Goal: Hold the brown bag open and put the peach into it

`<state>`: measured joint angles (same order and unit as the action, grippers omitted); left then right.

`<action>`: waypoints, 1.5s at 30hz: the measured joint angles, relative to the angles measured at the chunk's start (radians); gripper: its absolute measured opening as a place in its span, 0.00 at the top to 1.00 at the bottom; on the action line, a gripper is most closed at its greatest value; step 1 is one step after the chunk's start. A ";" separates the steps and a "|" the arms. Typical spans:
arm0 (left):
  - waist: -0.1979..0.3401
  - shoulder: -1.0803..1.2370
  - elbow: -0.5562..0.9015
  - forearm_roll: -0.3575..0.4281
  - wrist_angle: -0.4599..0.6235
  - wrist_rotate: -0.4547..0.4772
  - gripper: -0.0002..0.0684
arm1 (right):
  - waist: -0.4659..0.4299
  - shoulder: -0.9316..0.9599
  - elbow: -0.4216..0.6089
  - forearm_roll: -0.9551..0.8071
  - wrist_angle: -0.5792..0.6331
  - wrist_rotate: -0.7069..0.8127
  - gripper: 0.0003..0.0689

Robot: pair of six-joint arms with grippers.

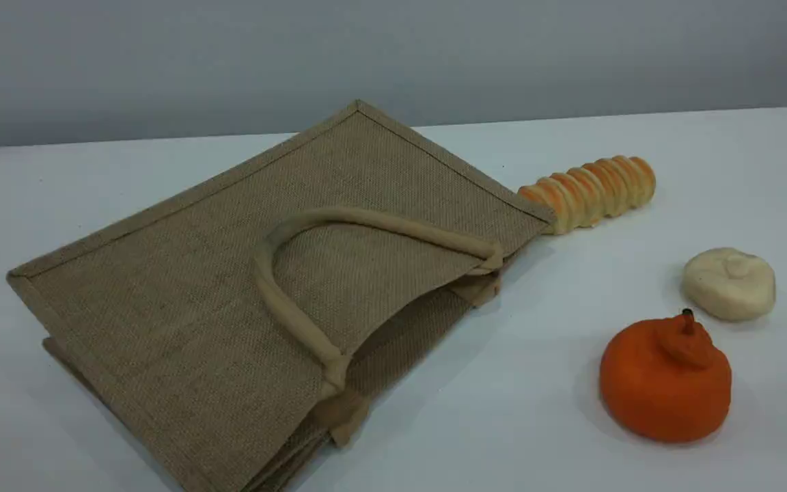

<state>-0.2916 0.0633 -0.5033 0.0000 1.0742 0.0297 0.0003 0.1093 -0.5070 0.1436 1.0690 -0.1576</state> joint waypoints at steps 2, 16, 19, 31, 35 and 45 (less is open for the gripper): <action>0.000 0.000 0.000 0.000 0.004 0.000 0.19 | 0.000 0.000 -0.001 0.000 0.001 0.000 0.15; 0.000 0.000 0.000 0.006 0.004 0.002 0.19 | 0.000 0.000 -0.001 0.000 0.001 0.000 0.15; 0.000 0.000 0.000 0.006 0.004 0.002 0.19 | 0.000 0.000 -0.001 0.000 0.001 0.000 0.15; 0.161 -0.063 0.000 0.000 0.004 0.005 0.19 | 0.043 -0.111 -0.001 0.011 0.004 0.000 0.15; 0.258 -0.063 0.000 0.000 0.004 0.006 0.19 | 0.040 -0.110 -0.001 0.011 0.004 -0.001 0.15; 0.297 -0.063 0.000 0.000 0.004 0.006 0.19 | 0.040 -0.109 -0.001 0.011 0.003 -0.001 0.15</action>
<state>0.0056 0.0000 -0.5030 0.0000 1.0786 0.0357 0.0404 0.0000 -0.5079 0.1545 1.0716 -0.1587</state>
